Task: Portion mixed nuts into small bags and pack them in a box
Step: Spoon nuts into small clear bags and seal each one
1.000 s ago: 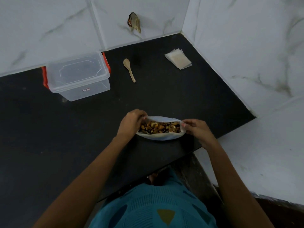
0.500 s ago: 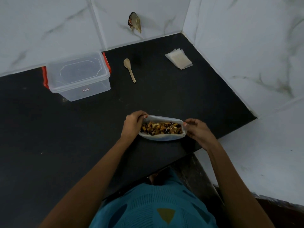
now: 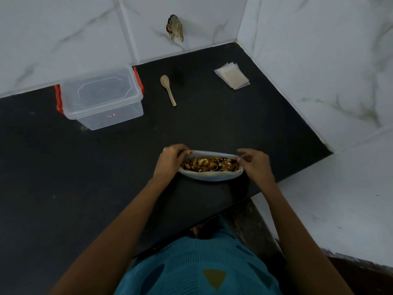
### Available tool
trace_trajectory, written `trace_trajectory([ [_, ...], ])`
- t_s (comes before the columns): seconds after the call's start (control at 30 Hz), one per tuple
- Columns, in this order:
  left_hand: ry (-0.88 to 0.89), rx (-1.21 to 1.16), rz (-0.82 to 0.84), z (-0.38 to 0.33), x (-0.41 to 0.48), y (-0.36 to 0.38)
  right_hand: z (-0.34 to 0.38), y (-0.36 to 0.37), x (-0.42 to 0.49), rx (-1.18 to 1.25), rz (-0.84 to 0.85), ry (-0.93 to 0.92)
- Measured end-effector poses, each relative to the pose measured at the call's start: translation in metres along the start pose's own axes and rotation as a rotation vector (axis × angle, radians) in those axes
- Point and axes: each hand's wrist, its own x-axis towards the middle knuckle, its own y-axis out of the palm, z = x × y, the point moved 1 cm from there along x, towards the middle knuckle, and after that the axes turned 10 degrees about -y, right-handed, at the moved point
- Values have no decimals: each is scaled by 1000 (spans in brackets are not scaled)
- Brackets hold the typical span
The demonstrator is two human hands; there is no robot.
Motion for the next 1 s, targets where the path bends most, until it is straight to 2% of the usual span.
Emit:
trace_trajectory([
  [0.23,41,45,37,-14,12,-6,4,-5,-1,-62,68,64],
  [0.37,-97,-53,55,-19,8,-3,10,-8,-1,-94,265,104],
  [0.43,-177,-61,-53,-21,-5,-1,18,-9,3,-137,234,17],
  [0.5,-366,-273,-210,-24,-25,3,31,-3,10,-107,215,-128],
  [0.57,-658,-635,-239,-28,-44,13,43,7,15,-91,301,-232],
  [0.63,-928,-935,-93,-34,-56,28,49,17,19,-141,372,-284],
  [0.7,-1062,-1121,43,-39,-60,38,50,21,23,-200,399,-278],
  [0.83,-993,-1081,115,-41,-55,45,48,19,25,-252,382,-286],
  [1.0,-745,-719,0,-31,-39,38,38,14,23,-50,318,-163],
])
